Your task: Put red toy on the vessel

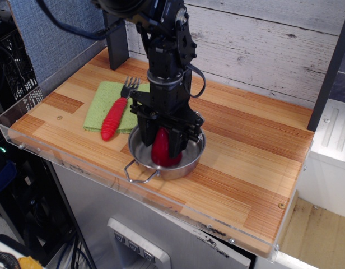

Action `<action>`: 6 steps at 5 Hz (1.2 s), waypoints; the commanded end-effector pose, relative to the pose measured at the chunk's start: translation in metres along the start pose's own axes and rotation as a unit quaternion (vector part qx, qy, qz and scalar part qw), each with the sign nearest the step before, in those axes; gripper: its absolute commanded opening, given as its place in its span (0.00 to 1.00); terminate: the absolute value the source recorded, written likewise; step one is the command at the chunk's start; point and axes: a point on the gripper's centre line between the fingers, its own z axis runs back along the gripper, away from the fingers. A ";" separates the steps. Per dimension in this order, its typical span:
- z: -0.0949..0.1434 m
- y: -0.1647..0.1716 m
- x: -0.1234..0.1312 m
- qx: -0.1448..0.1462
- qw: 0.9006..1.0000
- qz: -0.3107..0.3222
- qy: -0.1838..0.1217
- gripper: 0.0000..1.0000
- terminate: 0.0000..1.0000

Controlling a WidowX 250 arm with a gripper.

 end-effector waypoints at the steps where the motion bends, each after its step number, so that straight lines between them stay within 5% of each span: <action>1: 0.022 0.008 -0.010 -0.001 1.000 0.001 -0.015 1.00 0.00; 3: 0.090 0.017 -0.006 -0.008 0.995 0.002 -0.104 1.00 0.00; 4: 0.120 0.027 -0.002 -0.012 0.992 0.016 -0.122 1.00 0.00; 6: 0.135 0.048 0.003 -0.011 0.997 0.039 -0.070 1.00 0.00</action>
